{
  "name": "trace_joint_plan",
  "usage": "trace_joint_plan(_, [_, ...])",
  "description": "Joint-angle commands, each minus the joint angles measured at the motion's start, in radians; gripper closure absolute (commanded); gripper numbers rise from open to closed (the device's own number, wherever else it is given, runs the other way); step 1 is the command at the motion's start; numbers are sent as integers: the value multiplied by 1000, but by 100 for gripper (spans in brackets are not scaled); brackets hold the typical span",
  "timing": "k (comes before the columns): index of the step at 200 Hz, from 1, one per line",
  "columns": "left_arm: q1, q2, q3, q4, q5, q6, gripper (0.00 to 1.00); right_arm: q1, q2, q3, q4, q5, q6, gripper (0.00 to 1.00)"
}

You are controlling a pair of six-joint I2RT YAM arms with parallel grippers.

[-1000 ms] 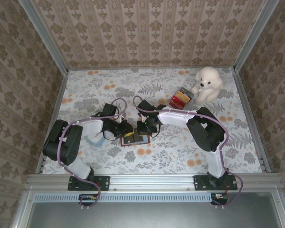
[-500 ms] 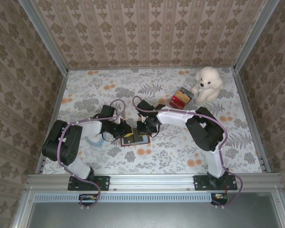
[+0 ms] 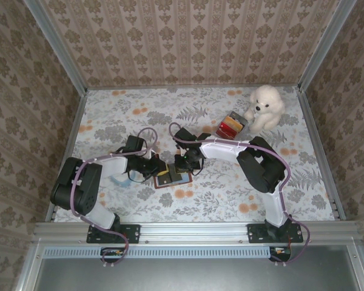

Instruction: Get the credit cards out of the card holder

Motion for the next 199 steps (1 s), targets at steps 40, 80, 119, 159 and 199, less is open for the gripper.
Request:
trace_joint_plan(40, [24,-38,-15,-31,6,39,96,-3,69,-35,-101,96,25,83])
trace_joint_plan(80, [49,-104,-2,-161,-28,87,100,-6,57,-27,-92,77,28,83])
trace_joint_plan(119, [80,-249,13,-341,-76,136,100,-7,24,22,-92,44,25,81])
trace_joint_plan(159, [105,-410,65,-451,-89,141,100,-13,-83,76,-28,-64,5,70])
trace_joint_plan(199, [111,-498,107,-357,-38,52,100,-67,-231,48,115,-201,26,44])
